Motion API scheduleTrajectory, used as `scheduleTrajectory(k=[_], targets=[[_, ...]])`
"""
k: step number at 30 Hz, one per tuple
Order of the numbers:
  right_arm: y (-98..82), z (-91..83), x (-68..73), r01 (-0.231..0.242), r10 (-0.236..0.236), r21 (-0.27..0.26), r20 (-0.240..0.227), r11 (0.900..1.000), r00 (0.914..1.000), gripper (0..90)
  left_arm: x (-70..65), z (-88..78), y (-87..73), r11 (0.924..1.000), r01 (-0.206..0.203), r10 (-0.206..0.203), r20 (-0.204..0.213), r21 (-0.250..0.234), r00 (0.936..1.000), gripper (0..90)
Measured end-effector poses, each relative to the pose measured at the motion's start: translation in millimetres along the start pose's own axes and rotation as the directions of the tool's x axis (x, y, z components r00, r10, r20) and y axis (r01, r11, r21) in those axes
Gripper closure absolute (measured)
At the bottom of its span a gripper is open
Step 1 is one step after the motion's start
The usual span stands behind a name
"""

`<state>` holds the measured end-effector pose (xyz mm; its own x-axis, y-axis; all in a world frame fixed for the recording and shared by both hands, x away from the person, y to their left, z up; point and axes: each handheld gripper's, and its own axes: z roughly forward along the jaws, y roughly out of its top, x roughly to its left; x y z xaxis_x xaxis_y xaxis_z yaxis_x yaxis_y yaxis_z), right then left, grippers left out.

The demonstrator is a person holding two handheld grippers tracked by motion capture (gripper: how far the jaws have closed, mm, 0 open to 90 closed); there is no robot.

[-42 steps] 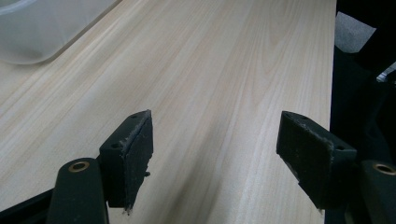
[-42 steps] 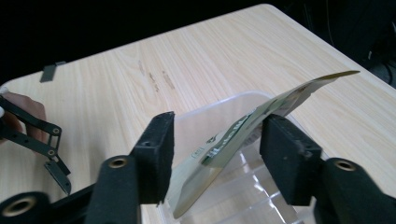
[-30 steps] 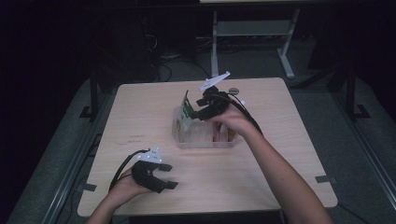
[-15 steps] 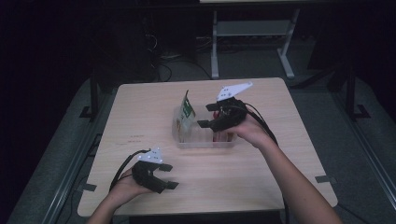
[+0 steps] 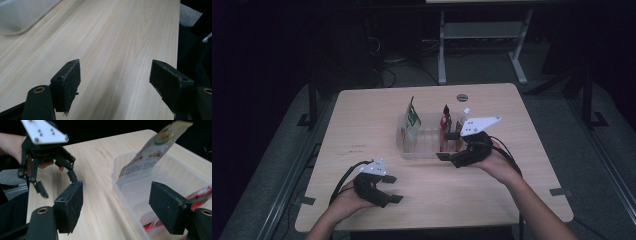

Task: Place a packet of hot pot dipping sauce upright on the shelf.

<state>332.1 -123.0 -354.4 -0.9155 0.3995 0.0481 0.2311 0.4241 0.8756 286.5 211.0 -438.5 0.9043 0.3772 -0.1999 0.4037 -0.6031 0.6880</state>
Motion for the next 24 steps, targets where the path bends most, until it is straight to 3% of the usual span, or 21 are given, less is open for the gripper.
scheduleTrajectory(k=[5, 12, 18, 24], targets=[[-28.7, -0.5, 6.0, -0.02, 0.02, 0.045, 0.002, 0.999, 0.9998, 26.8, -1.0, 0.9, -0.2, 1.0, -0.001, 0.001, -0.001, -0.004, 1.0, 22.0], [-64.3, -0.8, 16.4, -0.046, 0.046, 0.118, -0.001, 0.992, 0.9989, 25.0, -3.0, 4.3, -2.5, 0.9993, -0.02, 0.02, -0.015, 0.031, 0.9997, 21.6], [-82.7, 0.2, 20.2, -0.046, 0.046, 0.171, 0.008, 0.984, 0.9989, 23.1, -4.4, 8.5, -3.8, 0.9979, -0.035, 0.036, -0.012, 0.055, 0.9993, 21.6], [-85.3, 6.1, 20.4, -0.036, 0.037, 0.192, 0.003, 0.981, 0.9993, 20.5, -4.6, 12.3, -3.5, 0.9953, -0.055, 0.056, -0.016, 0.08, 0.9983, 21.2]])
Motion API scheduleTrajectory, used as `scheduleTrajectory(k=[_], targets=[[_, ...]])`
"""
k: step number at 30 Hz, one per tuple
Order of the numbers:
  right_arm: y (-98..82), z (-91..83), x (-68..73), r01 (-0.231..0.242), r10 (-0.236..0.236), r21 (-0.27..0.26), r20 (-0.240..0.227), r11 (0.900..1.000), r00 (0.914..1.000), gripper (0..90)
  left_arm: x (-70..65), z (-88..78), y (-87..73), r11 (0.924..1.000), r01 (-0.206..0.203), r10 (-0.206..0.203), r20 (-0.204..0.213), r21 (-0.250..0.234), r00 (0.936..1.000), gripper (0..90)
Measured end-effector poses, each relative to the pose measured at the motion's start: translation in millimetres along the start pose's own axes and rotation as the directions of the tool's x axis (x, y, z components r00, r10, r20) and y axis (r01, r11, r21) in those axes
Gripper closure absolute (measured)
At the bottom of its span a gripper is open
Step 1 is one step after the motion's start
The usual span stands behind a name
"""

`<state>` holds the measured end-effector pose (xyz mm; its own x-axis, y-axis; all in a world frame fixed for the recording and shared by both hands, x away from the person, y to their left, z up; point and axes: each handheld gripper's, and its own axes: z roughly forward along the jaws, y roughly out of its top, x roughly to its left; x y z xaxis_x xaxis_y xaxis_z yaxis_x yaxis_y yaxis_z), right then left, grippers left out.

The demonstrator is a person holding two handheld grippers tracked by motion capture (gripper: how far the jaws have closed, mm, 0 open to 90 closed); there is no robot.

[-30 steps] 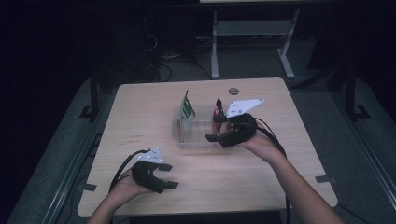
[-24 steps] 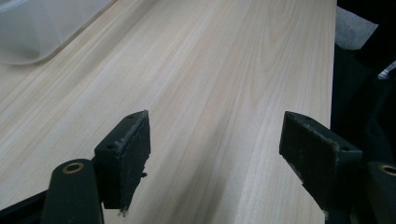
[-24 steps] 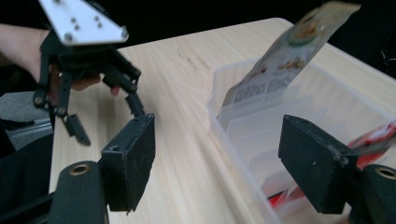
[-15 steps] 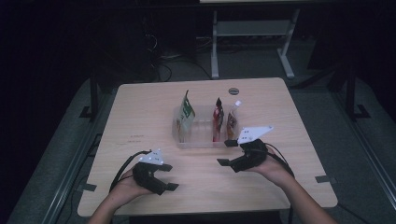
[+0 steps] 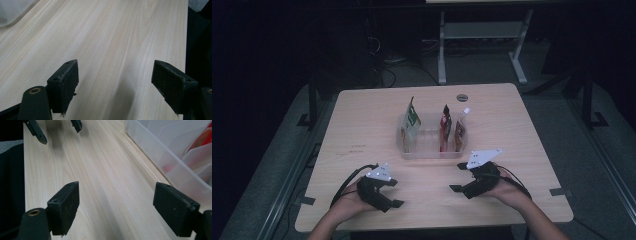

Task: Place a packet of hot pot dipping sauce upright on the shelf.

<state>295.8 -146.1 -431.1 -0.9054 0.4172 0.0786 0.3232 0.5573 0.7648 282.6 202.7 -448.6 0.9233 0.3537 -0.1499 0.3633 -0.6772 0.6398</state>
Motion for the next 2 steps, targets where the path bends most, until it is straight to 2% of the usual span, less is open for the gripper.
scheduleTrajectory(k=[2], targets=[[-1.2, 1.0, -1.0, 0.006, -0.006, 0.002, 0.004, 1.0, 1.0, 19.1, -0.2, 1.1, 0.5, 1.0, -0.002, 0.002, -0.001, -0.003, 1.0, 21.0]])
